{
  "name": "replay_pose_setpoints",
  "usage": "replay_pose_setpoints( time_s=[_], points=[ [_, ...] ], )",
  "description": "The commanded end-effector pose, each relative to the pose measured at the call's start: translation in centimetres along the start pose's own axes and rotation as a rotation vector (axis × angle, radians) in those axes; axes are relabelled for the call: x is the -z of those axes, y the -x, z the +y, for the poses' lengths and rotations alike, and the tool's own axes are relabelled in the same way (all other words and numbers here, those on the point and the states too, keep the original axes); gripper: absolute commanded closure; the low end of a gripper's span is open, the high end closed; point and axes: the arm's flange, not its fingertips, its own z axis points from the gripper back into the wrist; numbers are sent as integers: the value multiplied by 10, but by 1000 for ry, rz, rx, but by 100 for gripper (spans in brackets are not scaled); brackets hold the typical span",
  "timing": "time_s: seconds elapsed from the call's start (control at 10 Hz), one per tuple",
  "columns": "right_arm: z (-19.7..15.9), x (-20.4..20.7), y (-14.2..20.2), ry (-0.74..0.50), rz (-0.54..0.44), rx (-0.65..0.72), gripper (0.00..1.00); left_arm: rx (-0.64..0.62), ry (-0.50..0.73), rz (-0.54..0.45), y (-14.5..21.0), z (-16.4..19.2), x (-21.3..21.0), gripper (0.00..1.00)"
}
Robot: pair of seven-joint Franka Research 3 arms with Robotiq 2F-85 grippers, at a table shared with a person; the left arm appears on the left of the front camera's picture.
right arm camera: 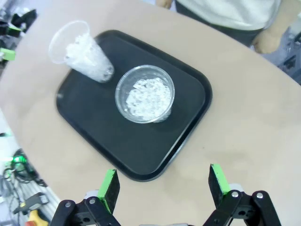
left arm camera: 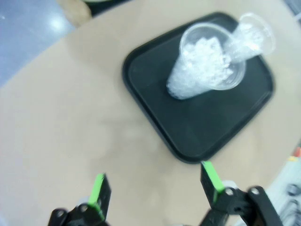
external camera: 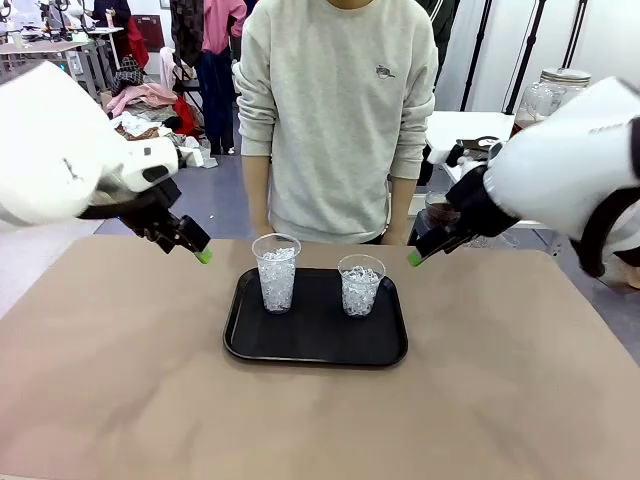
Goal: Pour the drink into the iced cup.
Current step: Pick up the iced cup indicated by the human and present it to them.
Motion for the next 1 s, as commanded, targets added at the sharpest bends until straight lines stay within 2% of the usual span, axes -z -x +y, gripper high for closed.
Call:
replay_pose_setpoints(
  time_s=[0.0, 0.5, 0.7, 0.8, 0.9],
  points=[
    [-22, -11, 2, -110, -25, 63, 0, -61, 178, 17, 2, 26, -15, 0],
    [-60, -21, 35, -384, -136, 337, 0, -277, 434, -119, 28, 69, -21, 0],
    [-61, -15, 39, -400, -132, 362, 0, -310, 462, -134, 36, 76, -13, 0],
    [-57, -13, 38, -375, -114, 343, 0, -281, 462, -141, 38, 75, -13, 0],
    [-62, -26, 39, -392, -124, 384, 0, -323, 438, -119, 34, 77, -23, 0]
  ],
)
